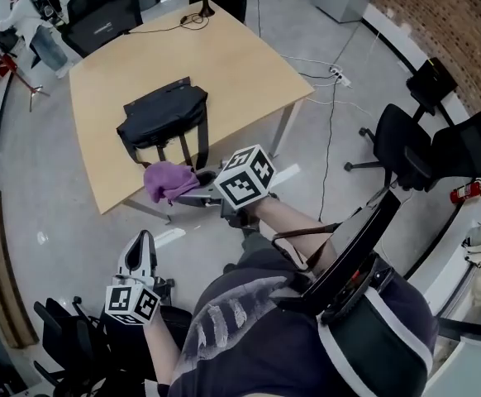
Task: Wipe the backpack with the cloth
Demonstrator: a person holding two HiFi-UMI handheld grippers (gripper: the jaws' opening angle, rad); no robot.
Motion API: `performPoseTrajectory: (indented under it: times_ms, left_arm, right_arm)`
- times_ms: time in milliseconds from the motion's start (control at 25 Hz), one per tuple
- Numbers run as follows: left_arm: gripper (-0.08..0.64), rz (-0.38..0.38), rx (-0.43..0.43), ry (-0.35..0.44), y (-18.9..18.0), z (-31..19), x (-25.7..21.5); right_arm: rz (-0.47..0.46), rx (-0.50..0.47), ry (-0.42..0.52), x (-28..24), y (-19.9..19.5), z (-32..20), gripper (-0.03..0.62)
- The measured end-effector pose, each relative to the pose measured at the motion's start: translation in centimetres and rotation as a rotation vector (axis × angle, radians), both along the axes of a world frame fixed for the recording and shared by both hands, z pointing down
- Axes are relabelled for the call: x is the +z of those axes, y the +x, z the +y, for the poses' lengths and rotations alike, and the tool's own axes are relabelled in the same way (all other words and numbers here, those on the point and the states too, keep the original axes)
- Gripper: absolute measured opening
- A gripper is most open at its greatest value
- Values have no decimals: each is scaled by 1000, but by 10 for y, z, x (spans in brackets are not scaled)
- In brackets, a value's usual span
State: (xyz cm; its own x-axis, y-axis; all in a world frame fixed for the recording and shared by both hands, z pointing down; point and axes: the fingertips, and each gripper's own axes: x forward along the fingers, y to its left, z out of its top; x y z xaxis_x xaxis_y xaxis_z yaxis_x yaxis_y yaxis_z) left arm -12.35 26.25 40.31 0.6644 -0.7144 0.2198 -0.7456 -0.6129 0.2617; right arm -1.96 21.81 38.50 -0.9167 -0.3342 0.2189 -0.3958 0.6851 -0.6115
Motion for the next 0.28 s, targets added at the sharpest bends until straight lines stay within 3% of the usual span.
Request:
performPoseTrajectory:
  times_ms: [280]
  left_arm:
    - [6,27,59,-12,0,51,11]
  right_arm:
    - [11,25,-25,8,-8,57,100]
